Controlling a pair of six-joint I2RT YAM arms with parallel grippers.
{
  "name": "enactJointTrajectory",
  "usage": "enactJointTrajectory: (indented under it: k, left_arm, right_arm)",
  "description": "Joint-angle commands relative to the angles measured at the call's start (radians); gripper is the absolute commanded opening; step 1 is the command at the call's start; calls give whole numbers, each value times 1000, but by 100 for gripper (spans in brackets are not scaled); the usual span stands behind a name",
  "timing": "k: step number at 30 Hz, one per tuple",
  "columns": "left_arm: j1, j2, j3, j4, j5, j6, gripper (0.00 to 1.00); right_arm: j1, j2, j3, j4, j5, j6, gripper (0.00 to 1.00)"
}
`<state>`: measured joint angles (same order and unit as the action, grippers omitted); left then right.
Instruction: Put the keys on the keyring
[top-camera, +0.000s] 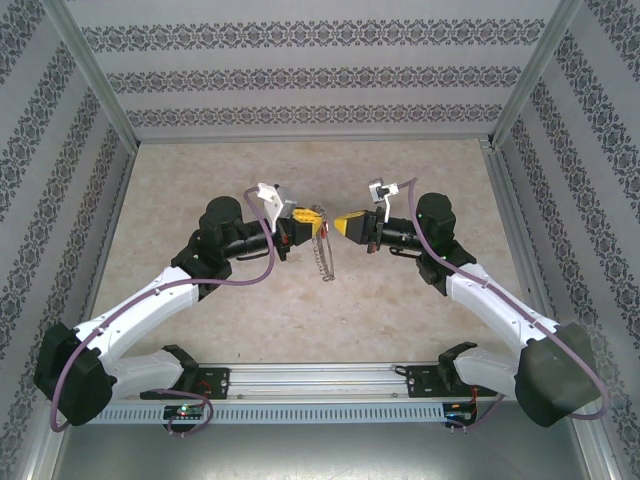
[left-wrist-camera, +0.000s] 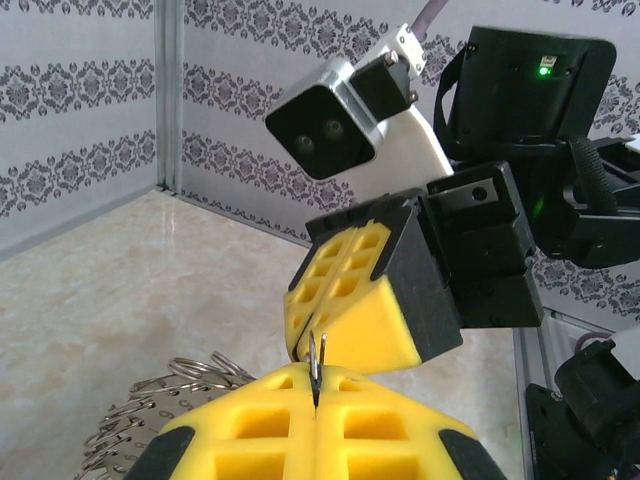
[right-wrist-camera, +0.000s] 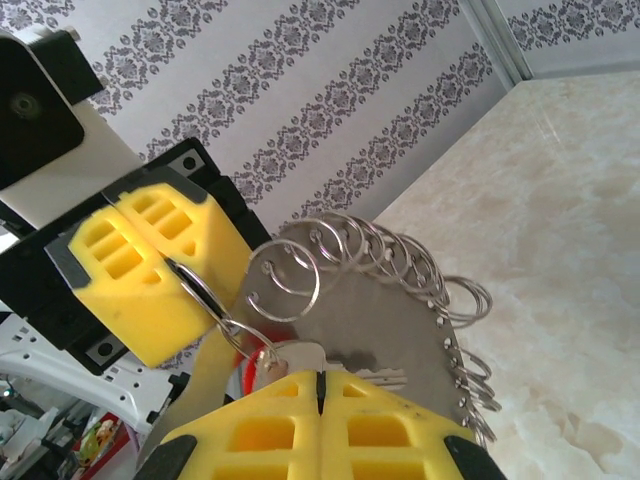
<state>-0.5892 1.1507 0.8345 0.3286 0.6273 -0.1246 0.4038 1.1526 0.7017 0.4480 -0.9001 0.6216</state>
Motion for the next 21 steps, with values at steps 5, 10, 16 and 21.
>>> enactJointTrajectory:
  k: [5,10,16,21]
  left_arm:
    - [-11,-13,-6,108,4,-24,0]
    - [-11,-10,-8,107,6,-24,0]
    - [-11,7,-13,140,18,-50,0]
    - [-11,19,-34,199,27,-81,0]
  right_arm:
    - [42,11,-5,41,-29,1,0]
    - [-32,-47,-29,72,3,36,0]
    - [-67,-43,28,95,-65,3,31]
    - [-84,11,78,162,-148,-19,34]
